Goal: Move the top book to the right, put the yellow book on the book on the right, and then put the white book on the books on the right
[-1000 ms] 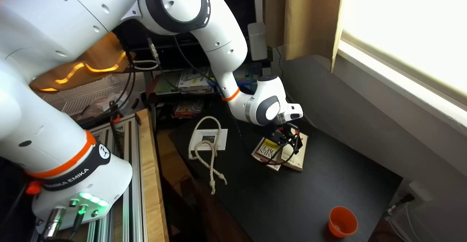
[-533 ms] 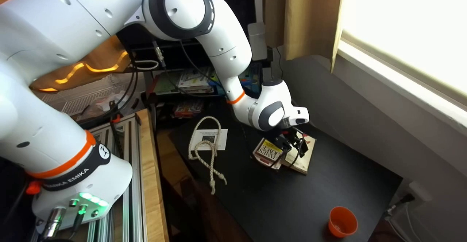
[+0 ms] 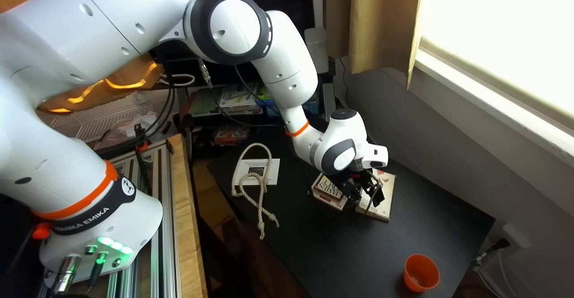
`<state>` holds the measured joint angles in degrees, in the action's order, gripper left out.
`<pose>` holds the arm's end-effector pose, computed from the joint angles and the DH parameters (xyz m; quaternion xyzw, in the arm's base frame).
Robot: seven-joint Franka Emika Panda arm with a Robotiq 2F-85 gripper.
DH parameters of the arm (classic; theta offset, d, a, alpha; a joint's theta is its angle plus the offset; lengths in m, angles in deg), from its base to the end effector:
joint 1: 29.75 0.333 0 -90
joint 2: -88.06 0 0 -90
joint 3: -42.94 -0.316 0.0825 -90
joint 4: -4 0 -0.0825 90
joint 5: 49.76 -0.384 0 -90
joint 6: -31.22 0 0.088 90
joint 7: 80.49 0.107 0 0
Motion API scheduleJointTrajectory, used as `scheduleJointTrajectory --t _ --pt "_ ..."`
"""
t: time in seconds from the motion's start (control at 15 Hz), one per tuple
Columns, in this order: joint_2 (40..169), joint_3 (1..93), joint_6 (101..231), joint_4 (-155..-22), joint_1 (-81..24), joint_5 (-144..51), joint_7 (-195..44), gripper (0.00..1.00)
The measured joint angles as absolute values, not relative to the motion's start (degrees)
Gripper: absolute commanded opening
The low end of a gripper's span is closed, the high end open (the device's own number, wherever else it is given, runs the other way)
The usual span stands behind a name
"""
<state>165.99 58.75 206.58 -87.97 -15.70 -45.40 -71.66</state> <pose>0.5884 -0.0112 -0.1233 0.9874 0.0601 0.0690 0.1293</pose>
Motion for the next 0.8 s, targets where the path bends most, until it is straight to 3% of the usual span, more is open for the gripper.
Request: scheduleJointTrajectory --t 0.8 --pt "157.09 56.51 204.04 -92.71 -14.08 -46.80 -70.49 1.00"
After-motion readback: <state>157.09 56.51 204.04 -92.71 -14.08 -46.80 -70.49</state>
